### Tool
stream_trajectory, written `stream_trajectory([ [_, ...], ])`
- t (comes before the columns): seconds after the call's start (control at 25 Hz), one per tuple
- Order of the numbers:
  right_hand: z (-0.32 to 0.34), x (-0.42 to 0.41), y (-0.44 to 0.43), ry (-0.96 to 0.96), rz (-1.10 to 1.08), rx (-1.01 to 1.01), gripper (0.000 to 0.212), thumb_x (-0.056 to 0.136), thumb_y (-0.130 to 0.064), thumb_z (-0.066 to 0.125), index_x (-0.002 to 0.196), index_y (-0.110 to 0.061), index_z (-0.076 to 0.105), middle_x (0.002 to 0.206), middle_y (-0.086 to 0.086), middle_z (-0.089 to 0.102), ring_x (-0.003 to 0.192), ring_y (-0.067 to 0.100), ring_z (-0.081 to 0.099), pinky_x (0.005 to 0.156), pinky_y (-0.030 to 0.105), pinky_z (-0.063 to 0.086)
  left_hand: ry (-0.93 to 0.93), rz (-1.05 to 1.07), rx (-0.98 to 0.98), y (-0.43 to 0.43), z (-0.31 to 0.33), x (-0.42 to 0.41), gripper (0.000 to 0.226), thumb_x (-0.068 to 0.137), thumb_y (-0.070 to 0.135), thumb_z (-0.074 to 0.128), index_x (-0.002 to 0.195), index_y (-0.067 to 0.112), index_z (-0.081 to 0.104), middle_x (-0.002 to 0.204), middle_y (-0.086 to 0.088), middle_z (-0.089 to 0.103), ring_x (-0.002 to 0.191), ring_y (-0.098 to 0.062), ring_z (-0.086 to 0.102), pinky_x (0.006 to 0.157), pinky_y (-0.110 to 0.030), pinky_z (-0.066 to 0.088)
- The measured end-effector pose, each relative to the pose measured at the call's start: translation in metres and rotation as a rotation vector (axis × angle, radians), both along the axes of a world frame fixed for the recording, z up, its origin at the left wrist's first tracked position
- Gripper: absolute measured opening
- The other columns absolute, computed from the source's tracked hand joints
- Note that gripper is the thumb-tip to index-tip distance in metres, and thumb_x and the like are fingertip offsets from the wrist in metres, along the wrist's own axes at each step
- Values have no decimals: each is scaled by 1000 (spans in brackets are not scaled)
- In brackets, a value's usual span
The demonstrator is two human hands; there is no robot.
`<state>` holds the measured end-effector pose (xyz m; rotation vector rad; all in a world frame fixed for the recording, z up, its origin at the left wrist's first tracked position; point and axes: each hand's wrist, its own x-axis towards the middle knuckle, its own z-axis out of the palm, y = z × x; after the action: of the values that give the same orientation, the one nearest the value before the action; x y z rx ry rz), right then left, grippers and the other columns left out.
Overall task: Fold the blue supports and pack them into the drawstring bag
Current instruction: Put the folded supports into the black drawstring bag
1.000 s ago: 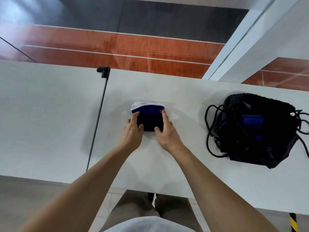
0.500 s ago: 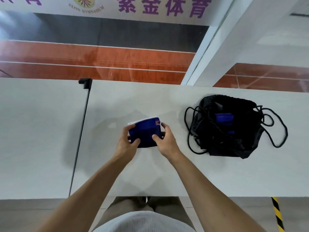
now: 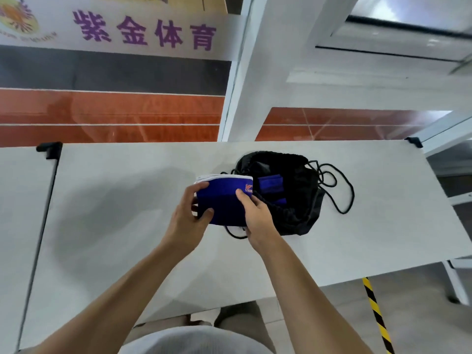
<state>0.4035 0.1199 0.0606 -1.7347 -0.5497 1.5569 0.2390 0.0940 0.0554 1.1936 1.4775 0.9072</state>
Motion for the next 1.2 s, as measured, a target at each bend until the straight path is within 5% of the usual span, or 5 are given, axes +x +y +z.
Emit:
stream_trajectory([
  [0.4, 1, 142, 58, 126, 34, -30, 17, 96, -26, 63, 112, -22, 70, 104, 2, 76, 99, 22, 71, 82, 38, 59, 175, -36, 106, 45, 6, 150, 52, 96, 5, 55, 134, 38, 42, 115, 10, 61, 101, -13, 63, 82, -30, 57],
  [0.6, -13, 179, 82, 439, -210, -136, 17, 96, -18, 65, 112, -13, 69, 110, 9, 76, 98, 25, 72, 80, 39, 58, 13, 268, -133, 80, -9, 182, 29, 93, 9, 38, 104, 34, 48, 108, 8, 72, 97, -21, 67, 84, -42, 55],
  [0.72, -17, 184, 98, 634, -312, -135, 17, 97, -17, 63, 112, -11, 68, 110, 10, 77, 100, 24, 73, 84, 37, 58, 559, -24, -24, 89, -22, 184, 28, 93, 6, 49, 105, 26, 64, 113, 6, 68, 112, -24, 59, 89, -31, 41],
  [0.84, -23, 182, 115, 674, -330, -116, 20, 98, -20, 61, 115, -12, 67, 113, 9, 76, 108, 20, 70, 99, 34, 53, 1058, -423, 110, 87, -45, 194, 37, 96, 31, 57, 132, 31, 60, 155, 2, 43, 145, -34, 29, 114, -46, 26],
  [1.2, -63, 174, 132, 260, -155, -5, 20, 95, -27, 63, 113, -21, 70, 111, -2, 76, 105, 16, 70, 92, 32, 54, 1255, -641, -58, 82, -76, 206, 42, 102, 42, 38, 144, 43, 44, 167, -1, 11, 152, -38, 1, 120, -51, 9],
])
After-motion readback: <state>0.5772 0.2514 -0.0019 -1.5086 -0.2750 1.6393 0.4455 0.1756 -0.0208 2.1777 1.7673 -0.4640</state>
